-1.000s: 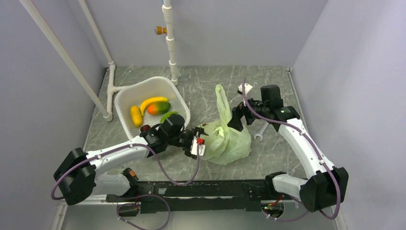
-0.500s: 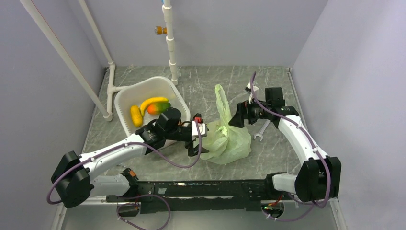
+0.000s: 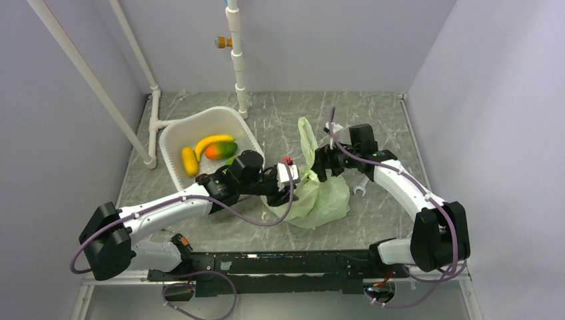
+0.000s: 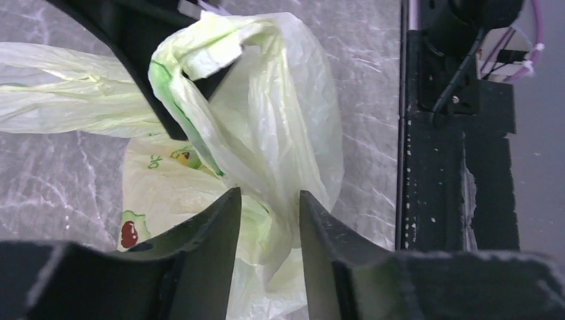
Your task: Place the fake fruits into the plastic bag and tie a complex knot
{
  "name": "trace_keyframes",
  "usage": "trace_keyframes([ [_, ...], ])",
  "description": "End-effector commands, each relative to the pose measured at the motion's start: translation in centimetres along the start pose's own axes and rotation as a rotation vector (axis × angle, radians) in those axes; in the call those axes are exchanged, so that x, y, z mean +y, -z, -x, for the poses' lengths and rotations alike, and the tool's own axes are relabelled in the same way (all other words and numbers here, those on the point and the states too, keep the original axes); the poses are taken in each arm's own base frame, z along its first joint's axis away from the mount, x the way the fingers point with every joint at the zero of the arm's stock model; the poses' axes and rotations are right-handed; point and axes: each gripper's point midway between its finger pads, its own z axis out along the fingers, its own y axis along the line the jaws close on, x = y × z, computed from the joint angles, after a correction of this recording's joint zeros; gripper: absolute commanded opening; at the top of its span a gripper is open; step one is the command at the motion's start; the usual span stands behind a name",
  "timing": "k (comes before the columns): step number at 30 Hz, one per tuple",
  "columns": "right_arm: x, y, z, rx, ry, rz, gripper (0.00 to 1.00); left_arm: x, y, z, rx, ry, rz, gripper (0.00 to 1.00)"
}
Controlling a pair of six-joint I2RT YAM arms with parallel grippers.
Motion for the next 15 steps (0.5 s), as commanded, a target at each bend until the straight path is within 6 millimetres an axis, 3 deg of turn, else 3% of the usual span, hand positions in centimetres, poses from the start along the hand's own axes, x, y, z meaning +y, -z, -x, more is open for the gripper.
trace_keyframes([
  [1,-2.5,-1.2,1.0,-0.057,0.112,-0.186,0.85,2.4,-0.2,2.1,-0.03,-0.014,0.109,0.33],
  [3,-3.2,-1.3,1.2,-0.072,0.126,-0.232,0.73,2.8,-0.1,2.3,-0.032,-0.017,0.124,0.18],
  [6,-2.9,-1.2,1.5,-0.08,0.167,-0.209,0.37,2.7,0.3,2.5,-0.049,-0.028,0.101,0.01],
  [9,-1.2,-0.2,1.7,-0.092,0.247,-0.11,0.06,2.9,1.3,2.7,-0.081,-0.03,0.066,0.0],
  [10,-0.6,0.2,1.7,-0.096,0.271,-0.075,0.0,3.2,1.7,2.8,-0.087,-0.027,0.068,0.0],
  [15,4.0,2.2,0.5,-0.075,0.36,0.151,0.0,3.9,2.8,4.3,-0.148,-0.091,0.0,0.0],
])
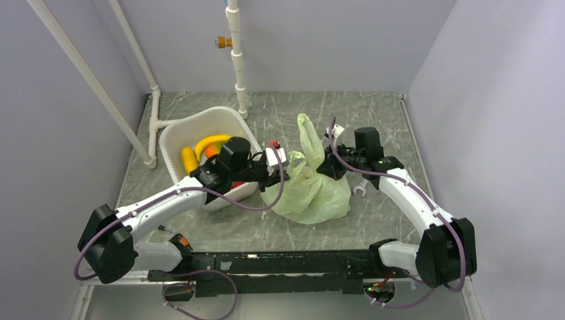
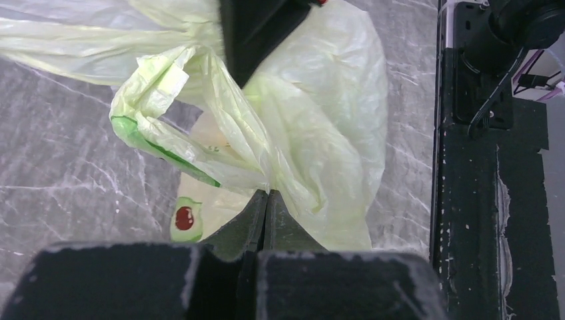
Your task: Place the fake fruits into the plastic bag and tie a complex knot
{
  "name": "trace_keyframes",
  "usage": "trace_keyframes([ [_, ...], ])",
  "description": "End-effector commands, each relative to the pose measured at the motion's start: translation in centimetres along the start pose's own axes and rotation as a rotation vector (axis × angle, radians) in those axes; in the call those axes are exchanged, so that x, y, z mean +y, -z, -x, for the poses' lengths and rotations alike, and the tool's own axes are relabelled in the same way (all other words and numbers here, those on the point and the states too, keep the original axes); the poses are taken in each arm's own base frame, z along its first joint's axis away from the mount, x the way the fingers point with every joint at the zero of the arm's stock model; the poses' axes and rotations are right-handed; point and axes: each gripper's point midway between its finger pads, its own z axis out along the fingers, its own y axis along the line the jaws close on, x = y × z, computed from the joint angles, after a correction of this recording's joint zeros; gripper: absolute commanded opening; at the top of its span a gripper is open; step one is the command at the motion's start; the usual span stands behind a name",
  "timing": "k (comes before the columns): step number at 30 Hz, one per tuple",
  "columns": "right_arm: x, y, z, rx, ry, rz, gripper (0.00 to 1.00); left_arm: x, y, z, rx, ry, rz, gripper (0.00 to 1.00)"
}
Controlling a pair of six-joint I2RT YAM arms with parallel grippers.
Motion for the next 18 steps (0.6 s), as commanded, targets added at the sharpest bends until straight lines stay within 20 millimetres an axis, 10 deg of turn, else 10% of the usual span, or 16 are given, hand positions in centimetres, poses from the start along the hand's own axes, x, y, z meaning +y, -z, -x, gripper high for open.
trace_keyframes([
  [1,4.8,2.2,1.5,-0.057,0.139,0.231,0.0,-0.6,1.1,4.3,-0.135,-0.15,-0.116,0.0],
  [9,7.4,2.4,1.4,-0.013,0.119,0.35,0.04,1.0,-0.7,6.5,-0.154,-0.308,-0.119,0.0],
  [18,9.1,3.7,2.5,-0.067,0.147,0.416,0.45,0.4,-2.2,4.2,-0.081,-0.372,-0.206,0.0],
])
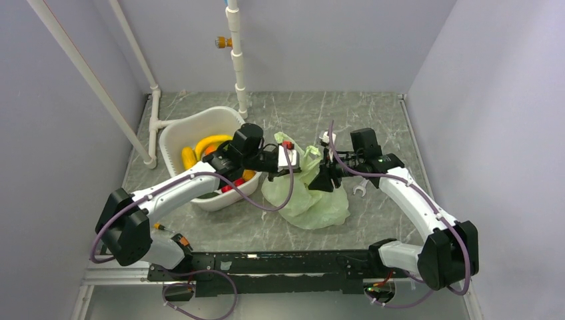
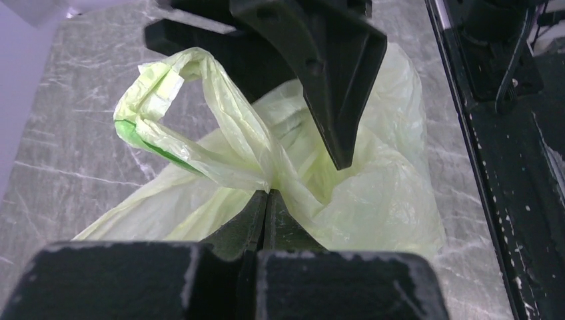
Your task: Place the fake fruits into the plastic bag and tie a complex knot
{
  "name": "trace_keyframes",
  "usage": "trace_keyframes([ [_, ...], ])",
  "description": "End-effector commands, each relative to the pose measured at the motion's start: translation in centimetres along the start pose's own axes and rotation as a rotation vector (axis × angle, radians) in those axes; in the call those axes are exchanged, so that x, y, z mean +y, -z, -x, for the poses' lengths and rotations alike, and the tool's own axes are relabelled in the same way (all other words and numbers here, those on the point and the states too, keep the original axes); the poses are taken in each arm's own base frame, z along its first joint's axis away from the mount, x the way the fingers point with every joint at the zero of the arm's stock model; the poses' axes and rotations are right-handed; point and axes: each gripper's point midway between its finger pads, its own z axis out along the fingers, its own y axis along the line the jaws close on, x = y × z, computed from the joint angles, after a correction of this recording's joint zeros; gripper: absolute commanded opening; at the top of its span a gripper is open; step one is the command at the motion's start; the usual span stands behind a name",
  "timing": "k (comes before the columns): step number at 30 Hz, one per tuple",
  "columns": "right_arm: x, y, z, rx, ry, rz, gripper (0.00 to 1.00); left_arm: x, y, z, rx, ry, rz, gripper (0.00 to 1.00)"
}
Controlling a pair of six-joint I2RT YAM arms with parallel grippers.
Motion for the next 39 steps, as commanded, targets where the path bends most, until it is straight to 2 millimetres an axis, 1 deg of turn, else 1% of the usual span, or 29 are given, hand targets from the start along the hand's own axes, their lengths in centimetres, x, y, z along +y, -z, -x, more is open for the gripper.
trace_keyframes([
  [1,2.1,0.9,2.8,-0.077,0.087,0.069,0.46,-1.1,-0.3,0.6,-0.02,-0.103,-0.079,0.0],
  [6,2.1,0.8,3.4,-0.092,0.082,0.075,0.55,-2.2,-0.6,-0.1,-0.007,-0.161,-0.128,0.0],
  [11,2.0,0.6,3.7,-0.097,0.087,0.088,0.61,-3.1,-0.9,0.1,-0.037,-0.219,-0.192,0.01],
  [13,1.9,0.5,3.8,-0.095,0.098,0.087,0.6,-3.3,-1.1,0.1,-0.037,-0.237,-0.216,0.03],
  [15,1.9,0.5,3.7,-0.091,0.107,0.086,0.58,-3.0,-1.5,0.1,-0.039,-0.248,-0.221,0.04],
  [18,1.8,0.5,3.8,-0.091,0.122,0.078,0.55,-2.9,-2.0,-0.4,-0.024,-0.252,-0.242,0.03],
  [20,1.8,0.5,3.7,-0.09,0.133,0.073,0.48,-2.6,-2.3,-0.4,-0.018,-0.251,-0.247,0.03],
  [23,1.6,0.5,3.3,-0.079,0.154,0.055,0.31,-2.2,-2.2,0.0,-0.021,-0.264,-0.229,0.03],
  [24,1.5,0.5,3.2,-0.072,0.162,0.042,0.23,-2.1,-2.0,0.0,-0.017,-0.274,-0.225,0.04],
  [25,1.3,0.6,3.0,-0.067,0.167,0.028,0.16,-2.1,-1.8,0.2,-0.015,-0.282,-0.219,0.1],
  [26,1.1,0.6,2.9,-0.063,0.17,0.015,0.1,-2.0,-1.4,0.8,-0.019,-0.29,-0.203,0.19],
  [27,0.9,0.7,2.9,-0.064,0.178,-0.001,0.0,-2.0,-0.8,1.3,-0.021,-0.296,-0.187,0.26],
  [28,0.8,0.8,3.0,-0.069,0.181,-0.017,0.0,-2.2,-0.1,1.5,-0.012,-0.302,-0.18,0.32],
  [30,0.7,1.1,3.5,-0.094,0.207,-0.042,0.0,-2.4,1.6,2.4,0.006,-0.31,-0.155,0.47],
  [32,0.9,1.3,3.9,-0.111,0.224,-0.052,0.0,-1.6,4.0,3.4,0.026,-0.27,-0.082,0.58],
  [33,1.0,1.4,3.9,-0.112,0.23,-0.051,0.0,-0.8,5.2,3.8,0.026,-0.232,-0.038,0.62],
  [36,1.2,1.5,3.8,-0.114,0.258,-0.046,0.0,2.2,8.8,3.9,0.036,-0.122,0.106,0.66],
  [37,1.3,1.5,3.9,-0.118,0.269,-0.046,0.0,3.2,9.8,3.6,0.047,-0.091,0.138,0.66],
  [39,1.4,1.5,3.9,-0.121,0.285,-0.044,0.0,4.8,10.9,2.7,0.073,-0.027,0.17,0.67],
])
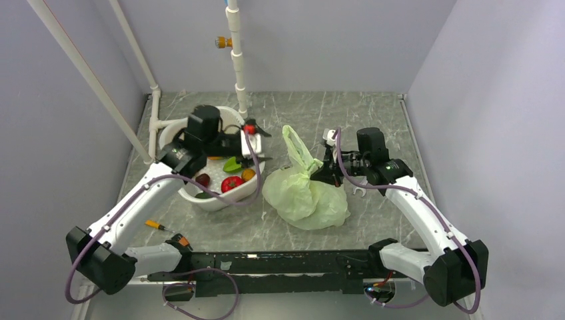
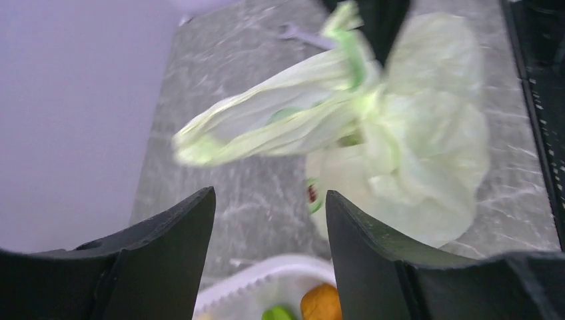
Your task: Place the fake fruits into the plastic bag and tie a complex knot
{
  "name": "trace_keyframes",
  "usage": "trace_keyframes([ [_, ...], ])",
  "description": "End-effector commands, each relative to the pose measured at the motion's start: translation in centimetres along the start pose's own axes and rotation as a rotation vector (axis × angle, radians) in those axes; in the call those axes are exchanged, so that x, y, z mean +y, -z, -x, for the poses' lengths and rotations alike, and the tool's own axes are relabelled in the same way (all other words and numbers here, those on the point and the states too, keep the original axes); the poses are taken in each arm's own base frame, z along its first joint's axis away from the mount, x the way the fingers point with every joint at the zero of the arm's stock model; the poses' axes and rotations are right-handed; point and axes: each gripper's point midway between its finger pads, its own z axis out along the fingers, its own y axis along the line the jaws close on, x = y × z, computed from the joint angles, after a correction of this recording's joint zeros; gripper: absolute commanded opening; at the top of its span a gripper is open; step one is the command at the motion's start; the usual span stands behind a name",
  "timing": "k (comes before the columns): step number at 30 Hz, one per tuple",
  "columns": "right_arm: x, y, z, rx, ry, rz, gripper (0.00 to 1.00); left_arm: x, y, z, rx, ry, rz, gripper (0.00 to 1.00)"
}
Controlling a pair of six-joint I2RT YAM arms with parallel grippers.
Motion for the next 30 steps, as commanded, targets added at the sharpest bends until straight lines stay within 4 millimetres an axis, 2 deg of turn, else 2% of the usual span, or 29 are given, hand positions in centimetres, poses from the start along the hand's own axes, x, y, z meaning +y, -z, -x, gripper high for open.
trace_keyframes([
  [1,0.2,0.0,0.9,-0.038,0.104,0.006,0.0,3.4,2.4,-1.9,0.057,0.193,0.087,0.69],
  [4,0.3,-0.2,1.0,-0.036,0.121,0.012,0.0,5.2,2.4,-1.9,0.045,0.263,0.074,0.72],
  [6,0.5,-0.3,1.0,-0.033,0.131,0.018,0.0,5.9,1.8,-1.9,0.04,0.285,0.051,0.77],
  [8,0.7,-0.4,0.9,-0.03,0.141,0.02,0.0,6.2,1.0,-1.8,0.022,0.296,0.011,0.77],
  [14,1.4,-0.8,0.3,-0.012,0.165,0.027,0.0,5.6,-0.2,-1.1,-0.03,0.249,-0.152,0.76],
  [18,1.9,-1.1,0.2,-0.005,0.183,0.035,0.0,5.3,-0.5,-1.3,-0.041,0.191,-0.206,0.79],
  [23,2.1,-1.4,0.0,0.005,0.194,0.034,0.0,5.1,-1.2,-2.4,-0.024,0.167,-0.259,0.77],
  [26,2.0,-1.5,0.2,0.004,0.191,0.027,0.0,4.8,-1.2,-2.4,-0.024,0.155,-0.289,0.7],
  [30,1.6,-1.6,0.3,0.004,0.188,0.009,0.0,3.7,-0.8,-2.5,-0.015,0.176,-0.343,0.47],
])
